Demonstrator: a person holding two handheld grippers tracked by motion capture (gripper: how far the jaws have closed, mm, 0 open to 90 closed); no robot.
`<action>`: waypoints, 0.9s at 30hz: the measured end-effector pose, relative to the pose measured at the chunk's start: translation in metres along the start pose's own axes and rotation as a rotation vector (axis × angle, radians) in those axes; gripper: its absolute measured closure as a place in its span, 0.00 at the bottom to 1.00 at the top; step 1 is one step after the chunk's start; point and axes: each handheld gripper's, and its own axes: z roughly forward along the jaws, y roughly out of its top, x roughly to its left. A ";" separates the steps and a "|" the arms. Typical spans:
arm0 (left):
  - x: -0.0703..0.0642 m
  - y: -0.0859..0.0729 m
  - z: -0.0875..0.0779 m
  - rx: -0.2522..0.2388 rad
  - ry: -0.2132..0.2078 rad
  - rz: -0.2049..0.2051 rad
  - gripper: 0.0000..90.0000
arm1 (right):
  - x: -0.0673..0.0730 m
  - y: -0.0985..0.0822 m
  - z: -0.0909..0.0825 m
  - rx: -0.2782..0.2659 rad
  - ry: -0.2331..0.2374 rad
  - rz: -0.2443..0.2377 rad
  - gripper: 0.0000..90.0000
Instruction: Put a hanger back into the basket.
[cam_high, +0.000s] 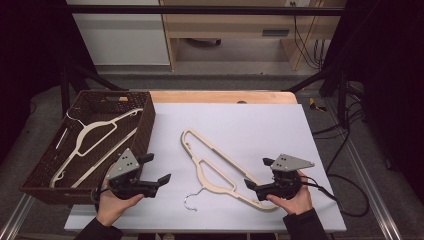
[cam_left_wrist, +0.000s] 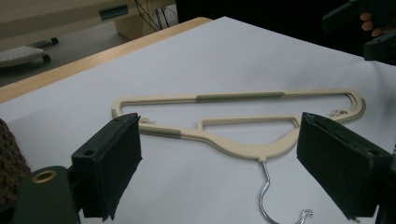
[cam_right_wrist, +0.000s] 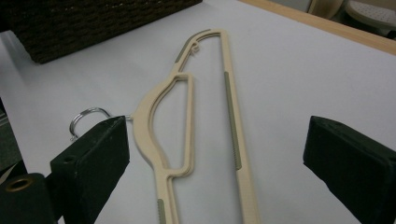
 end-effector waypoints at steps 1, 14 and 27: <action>-0.001 -0.001 0.002 0.006 -0.004 0.000 0.15 | 0.001 0.000 0.001 0.010 0.001 -0.006 0.08; -0.007 -0.011 0.016 0.050 -0.030 0.012 0.16 | 0.016 -0.010 0.023 0.146 0.044 -0.033 0.20; -0.009 -0.013 0.017 0.049 -0.039 0.015 0.16 | 0.028 -0.028 0.041 0.273 0.091 -0.065 0.31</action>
